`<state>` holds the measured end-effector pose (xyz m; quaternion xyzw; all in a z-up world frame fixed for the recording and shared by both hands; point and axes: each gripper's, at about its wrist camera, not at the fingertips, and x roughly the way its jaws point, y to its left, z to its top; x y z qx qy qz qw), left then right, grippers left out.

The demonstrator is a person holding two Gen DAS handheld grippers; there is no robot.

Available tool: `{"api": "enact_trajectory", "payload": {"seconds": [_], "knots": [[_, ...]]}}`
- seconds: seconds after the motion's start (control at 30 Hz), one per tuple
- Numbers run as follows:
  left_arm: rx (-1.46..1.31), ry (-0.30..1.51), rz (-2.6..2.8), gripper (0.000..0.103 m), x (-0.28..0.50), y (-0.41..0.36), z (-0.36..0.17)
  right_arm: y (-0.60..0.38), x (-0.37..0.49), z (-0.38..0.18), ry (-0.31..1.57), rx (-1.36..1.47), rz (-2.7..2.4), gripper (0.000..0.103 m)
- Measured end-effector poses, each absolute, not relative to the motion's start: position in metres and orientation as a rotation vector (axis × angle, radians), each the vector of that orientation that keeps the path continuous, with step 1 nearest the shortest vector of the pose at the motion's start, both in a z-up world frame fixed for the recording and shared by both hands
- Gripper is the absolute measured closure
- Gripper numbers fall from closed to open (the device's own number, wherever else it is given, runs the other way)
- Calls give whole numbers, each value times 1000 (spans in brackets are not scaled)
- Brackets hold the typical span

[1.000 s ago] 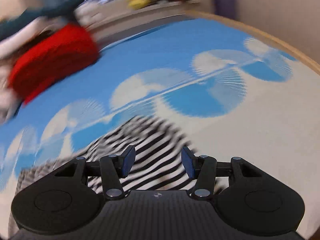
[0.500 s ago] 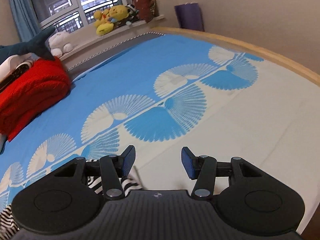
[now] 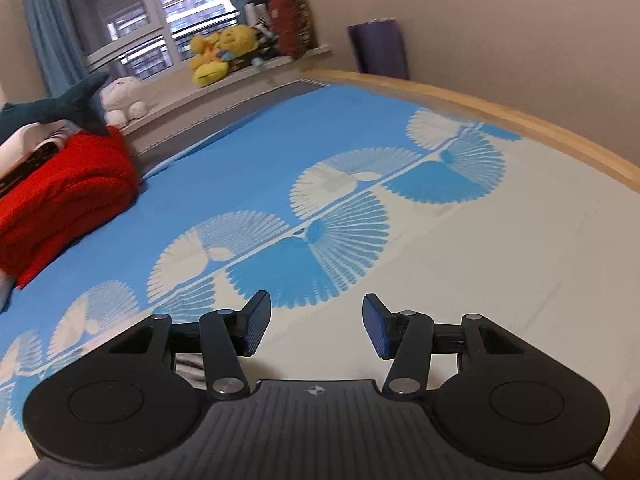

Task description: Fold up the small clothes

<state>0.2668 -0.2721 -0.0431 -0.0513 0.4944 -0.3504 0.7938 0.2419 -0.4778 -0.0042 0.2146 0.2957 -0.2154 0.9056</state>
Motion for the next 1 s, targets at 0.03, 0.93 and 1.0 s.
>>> {"api": "enact_trajectory", "payload": {"seconds": [0.03, 0.93, 1.0], "knots": [[-156, 1079, -757, 85, 273, -267, -42, -479, 244, -5, 619, 451, -417, 50], [-249, 939, -470, 71, 322, -127, -8, -408, 279, -52, 937, 405, 130, 102], [-252, 937, -471, 71, 319, -128, -6, -412, 273, -45, 897, 411, 143, 103]]}}
